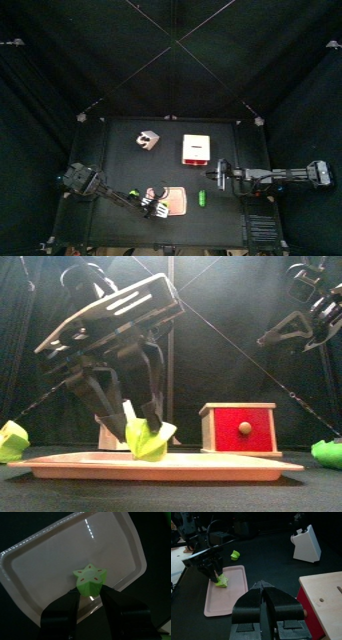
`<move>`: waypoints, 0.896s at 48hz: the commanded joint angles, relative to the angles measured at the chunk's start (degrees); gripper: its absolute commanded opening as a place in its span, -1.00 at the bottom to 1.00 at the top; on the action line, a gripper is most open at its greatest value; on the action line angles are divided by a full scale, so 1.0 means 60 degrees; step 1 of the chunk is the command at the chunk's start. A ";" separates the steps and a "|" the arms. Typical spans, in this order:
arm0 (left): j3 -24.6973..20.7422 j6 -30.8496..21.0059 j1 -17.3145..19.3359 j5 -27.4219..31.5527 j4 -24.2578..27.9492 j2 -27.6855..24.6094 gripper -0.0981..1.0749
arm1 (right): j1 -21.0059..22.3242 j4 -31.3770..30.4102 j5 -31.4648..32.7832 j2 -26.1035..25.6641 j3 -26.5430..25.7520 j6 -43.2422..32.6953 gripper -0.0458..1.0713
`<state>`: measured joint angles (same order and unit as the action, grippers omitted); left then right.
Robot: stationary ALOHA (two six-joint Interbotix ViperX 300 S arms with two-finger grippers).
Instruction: Grab starfruit top
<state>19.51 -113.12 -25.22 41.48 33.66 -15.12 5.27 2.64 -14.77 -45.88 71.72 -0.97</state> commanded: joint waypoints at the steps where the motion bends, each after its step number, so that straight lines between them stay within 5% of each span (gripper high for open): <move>1: 0.0103 0.0015 0.0000 -0.0015 0.0220 0.0571 0.34 | 0.0044 -0.0029 -0.0044 0.0044 -0.0205 0.0015 -0.90; 43: 0.0366 0.0044 0.0015 -0.0059 0.0469 0.0732 0.34 | 0.0322 -0.0146 -0.0044 0.0029 -0.0264 0.0000 -0.90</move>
<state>22.32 -112.94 -25.14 41.22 36.12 -12.04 7.03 1.58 -14.77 -45.88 70.93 -0.97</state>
